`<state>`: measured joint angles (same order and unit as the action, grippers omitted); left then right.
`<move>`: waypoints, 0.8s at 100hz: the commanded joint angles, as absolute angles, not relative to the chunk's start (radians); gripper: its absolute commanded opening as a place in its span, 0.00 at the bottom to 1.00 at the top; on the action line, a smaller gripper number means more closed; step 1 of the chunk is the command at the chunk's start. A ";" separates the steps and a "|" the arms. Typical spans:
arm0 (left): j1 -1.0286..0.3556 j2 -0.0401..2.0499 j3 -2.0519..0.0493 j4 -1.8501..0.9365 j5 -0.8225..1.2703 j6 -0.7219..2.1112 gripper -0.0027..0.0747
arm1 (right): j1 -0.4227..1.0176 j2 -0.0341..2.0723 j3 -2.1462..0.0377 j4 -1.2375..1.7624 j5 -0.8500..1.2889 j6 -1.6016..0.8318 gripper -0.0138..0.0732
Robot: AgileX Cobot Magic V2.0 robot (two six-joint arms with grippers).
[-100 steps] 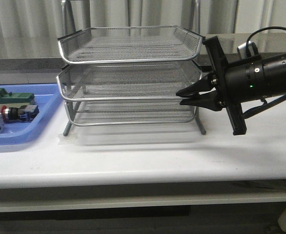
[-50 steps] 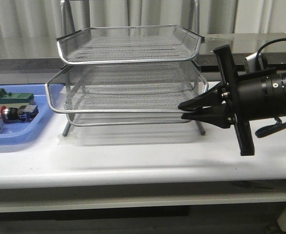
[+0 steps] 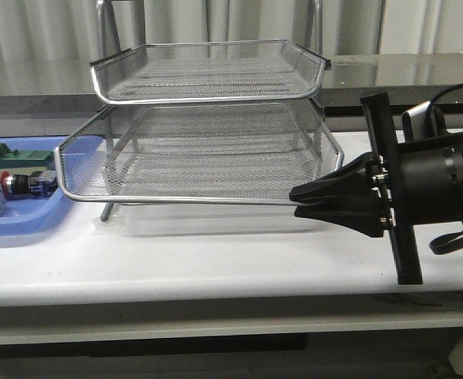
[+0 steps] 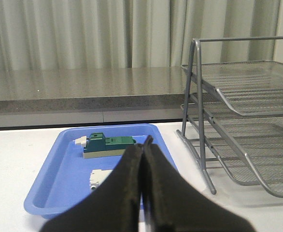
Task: Place button on rack with both arms
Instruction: 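Pull the middle wire tier out toward the robot with the right gripper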
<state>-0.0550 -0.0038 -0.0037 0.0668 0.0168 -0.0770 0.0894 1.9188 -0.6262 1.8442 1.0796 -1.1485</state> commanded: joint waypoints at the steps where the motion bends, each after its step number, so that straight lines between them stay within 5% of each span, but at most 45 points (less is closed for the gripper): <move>1: -0.052 -0.036 0.053 0.062 -0.063 -0.087 0.01 | 0.111 1.906 -0.598 1.937 1.033 -1.183 0.20; 11: -0.052 -0.036 0.053 0.062 -0.063 -0.087 0.01 | 0.111 1.906 -0.598 1.937 1.039 -1.205 0.27; 33: -0.052 -0.036 0.053 0.062 -0.063 -0.087 0.01 | 0.111 1.906 -0.598 1.937 1.092 -1.224 0.59; 80: -0.052 -0.036 0.053 0.062 -0.063 -0.087 0.01 | 0.111 1.816 -0.597 1.937 1.112 -1.244 0.61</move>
<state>-0.0550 -0.0038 -0.0037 0.0668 0.0168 -0.0770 0.1135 1.8843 -0.5886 1.8139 1.0336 -1.2237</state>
